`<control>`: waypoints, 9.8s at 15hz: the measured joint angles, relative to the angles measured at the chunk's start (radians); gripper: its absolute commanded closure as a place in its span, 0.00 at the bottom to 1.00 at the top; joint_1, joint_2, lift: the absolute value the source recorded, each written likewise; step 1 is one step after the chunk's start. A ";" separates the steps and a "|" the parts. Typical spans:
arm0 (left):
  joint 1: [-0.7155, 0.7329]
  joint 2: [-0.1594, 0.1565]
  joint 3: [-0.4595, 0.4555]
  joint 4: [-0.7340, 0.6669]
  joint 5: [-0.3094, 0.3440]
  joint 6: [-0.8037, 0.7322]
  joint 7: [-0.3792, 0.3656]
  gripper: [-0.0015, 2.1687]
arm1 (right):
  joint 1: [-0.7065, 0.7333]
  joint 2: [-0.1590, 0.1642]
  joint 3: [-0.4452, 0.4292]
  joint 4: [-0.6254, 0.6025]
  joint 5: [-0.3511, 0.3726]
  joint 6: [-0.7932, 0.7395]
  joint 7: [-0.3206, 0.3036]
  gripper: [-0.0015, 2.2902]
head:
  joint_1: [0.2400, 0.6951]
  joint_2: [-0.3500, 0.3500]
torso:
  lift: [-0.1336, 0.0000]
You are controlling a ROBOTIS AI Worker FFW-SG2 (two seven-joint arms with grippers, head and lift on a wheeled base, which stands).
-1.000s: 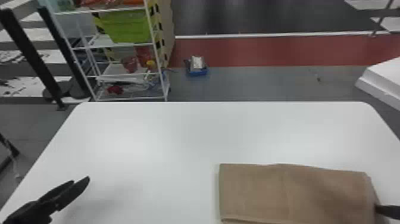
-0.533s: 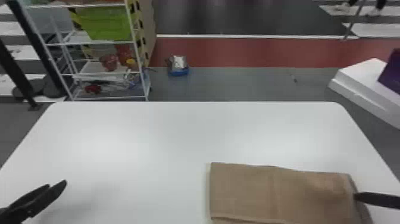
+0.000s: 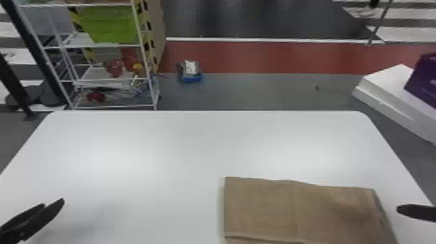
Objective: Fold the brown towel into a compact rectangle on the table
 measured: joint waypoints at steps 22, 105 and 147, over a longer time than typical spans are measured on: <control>-0.002 0.000 0.020 0.020 0.001 -0.019 -0.007 0.02 | -0.091 0.048 0.036 0.157 -0.043 0.000 -0.006 0.72 | 1.00 0.53 | 0.07; -0.010 0.000 0.044 0.061 0.002 -0.034 -0.020 0.02 | -0.231 0.028 0.844 -0.030 0.666 -1.113 0.158 0.08 | 1.00 1.00 | 0.07; 0.011 0.000 -0.114 0.058 -0.051 -0.148 -0.144 0.02 | -0.451 0.131 0.968 0.232 0.602 -0.957 0.158 0.63 | 1.00 0.97 | 0.07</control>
